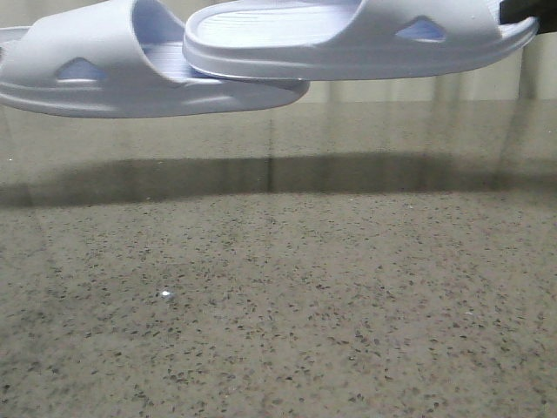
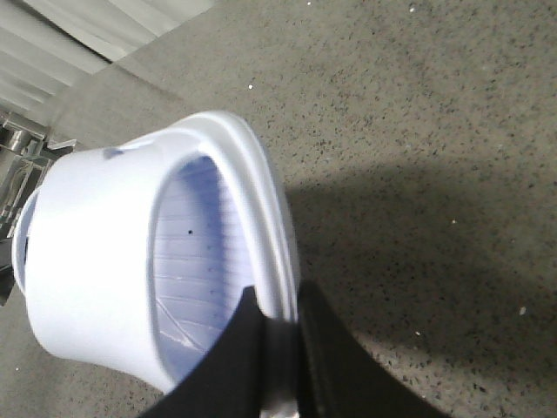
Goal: Insert blue slippers together front up
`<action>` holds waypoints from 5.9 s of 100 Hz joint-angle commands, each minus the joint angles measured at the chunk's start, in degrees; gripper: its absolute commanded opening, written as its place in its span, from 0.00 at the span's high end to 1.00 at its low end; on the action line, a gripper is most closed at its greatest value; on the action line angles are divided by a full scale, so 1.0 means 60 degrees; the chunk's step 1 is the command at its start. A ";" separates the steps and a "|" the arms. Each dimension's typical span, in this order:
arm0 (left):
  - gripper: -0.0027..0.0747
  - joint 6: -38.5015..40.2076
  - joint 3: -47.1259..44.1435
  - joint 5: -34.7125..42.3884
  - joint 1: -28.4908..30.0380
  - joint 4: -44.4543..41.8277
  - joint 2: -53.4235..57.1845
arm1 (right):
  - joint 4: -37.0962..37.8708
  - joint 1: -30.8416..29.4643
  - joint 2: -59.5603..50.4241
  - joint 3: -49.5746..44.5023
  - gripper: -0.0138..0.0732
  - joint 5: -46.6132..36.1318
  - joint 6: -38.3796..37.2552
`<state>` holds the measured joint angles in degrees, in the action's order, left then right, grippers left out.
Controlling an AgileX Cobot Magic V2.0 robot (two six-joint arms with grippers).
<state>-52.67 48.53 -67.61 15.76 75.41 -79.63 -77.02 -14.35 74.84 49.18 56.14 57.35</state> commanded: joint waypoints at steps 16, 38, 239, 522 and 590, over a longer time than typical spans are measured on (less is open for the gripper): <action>0.95 -0.0014 0.0301 -0.0828 0.0013 0.0992 0.0219 | -0.1033 0.0320 0.0237 0.0308 0.96 0.0252 0.0665; 0.95 -0.0014 0.0301 -0.0828 0.0013 0.0992 0.0219 | -0.1195 0.0351 0.0603 0.0358 0.96 0.0514 0.1036; 0.94 -0.0320 0.0301 -0.0828 -0.0469 0.0653 -0.0617 | -0.1194 0.3704 0.3323 0.2155 0.96 0.0547 0.1232; 0.95 -0.1410 0.0926 0.6155 -0.3044 -0.2448 0.4863 | 0.0633 0.1423 -0.2923 -0.0041 0.94 -0.1508 0.0820; 0.95 -0.0965 -0.0579 0.7500 -0.3044 -0.3569 0.6251 | 0.5659 0.1725 -0.4629 -0.1510 0.94 -0.4298 -0.3116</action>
<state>-59.13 43.65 -25.60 -1.94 53.31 -42.45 -47.89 -3.90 47.79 38.65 34.91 41.65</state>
